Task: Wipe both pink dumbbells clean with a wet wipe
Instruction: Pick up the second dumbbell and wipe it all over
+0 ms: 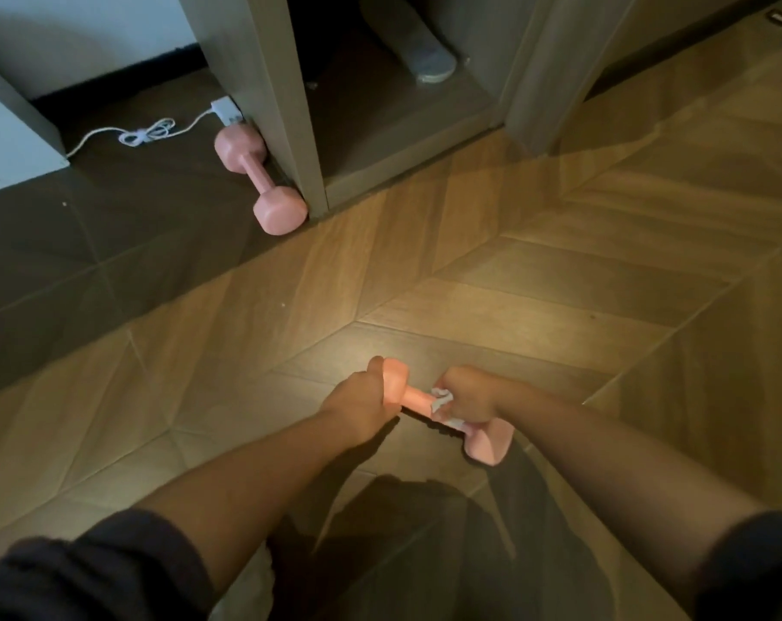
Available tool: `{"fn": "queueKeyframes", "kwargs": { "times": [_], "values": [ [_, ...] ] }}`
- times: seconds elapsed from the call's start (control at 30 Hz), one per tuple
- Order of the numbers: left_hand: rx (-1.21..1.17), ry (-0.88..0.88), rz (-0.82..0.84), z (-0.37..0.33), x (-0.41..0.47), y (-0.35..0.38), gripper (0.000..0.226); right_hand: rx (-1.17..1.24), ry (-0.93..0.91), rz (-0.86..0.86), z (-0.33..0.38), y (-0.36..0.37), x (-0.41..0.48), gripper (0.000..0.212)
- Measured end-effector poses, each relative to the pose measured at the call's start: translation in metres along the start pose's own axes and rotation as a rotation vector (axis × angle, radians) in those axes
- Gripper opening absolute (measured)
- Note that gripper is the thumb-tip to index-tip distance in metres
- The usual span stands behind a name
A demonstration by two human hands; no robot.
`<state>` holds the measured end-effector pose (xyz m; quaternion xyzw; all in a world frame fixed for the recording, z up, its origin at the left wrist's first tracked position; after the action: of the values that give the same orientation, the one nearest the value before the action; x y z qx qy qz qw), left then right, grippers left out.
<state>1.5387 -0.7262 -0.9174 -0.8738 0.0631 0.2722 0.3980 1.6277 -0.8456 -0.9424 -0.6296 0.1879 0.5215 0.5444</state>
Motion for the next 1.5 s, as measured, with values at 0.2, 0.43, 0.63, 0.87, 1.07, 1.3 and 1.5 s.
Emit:
{"fn": "queueKeyframes", "kwargs": {
  "times": [0.2, 0.43, 0.63, 0.87, 1.07, 1.3, 1.5],
  "values": [
    [-0.122, -0.037, -0.249, 0.003, -0.03, -0.049, 0.053, 0.302, -0.069, 0.0, 0.025, -0.003, -0.024, 0.018],
    [-0.967, -0.365, -0.262, 0.016, -0.111, -0.103, 0.045, 0.501, -0.265, -0.027, 0.113, -0.051, -0.106, 0.009],
    [-1.481, -0.085, -0.592, 0.041, -0.158, -0.135, 0.019, 0.498, -0.484, -0.007, 0.198, -0.06, -0.166, 0.016],
    [-1.307, -0.079, -0.935, 0.08, -0.224, -0.2, 0.013, 0.455, -0.408, -0.029, 0.218, -0.093, -0.202, 0.024],
    [-1.357, -0.042, -0.758, 0.084, -0.234, -0.198, 0.03, 0.687, -0.466, 0.395, 0.251, -0.09, -0.211, 0.038],
    [-1.151, 0.004, -0.778, 0.055, -0.256, -0.211, 0.016, 0.787, -0.406, 0.556, 0.262, -0.094, -0.252, 0.042],
    [-1.247, 0.054, -0.785, 0.036, -0.265, -0.215, 0.009, 1.0, -0.299, 0.501, 0.251, -0.089, -0.269, 0.037]
  ]
}}
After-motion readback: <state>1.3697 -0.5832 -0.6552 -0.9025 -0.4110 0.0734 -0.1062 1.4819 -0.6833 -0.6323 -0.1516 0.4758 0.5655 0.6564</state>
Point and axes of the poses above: each hand's wrist, its own x-axis towards the middle knuckle, its own y-axis out of the palm, z = x × y, the point moved 7 cm from there along x, towards the middle knuckle, and after that the axes turned 12 degrees about y, right-handed, at the moved point
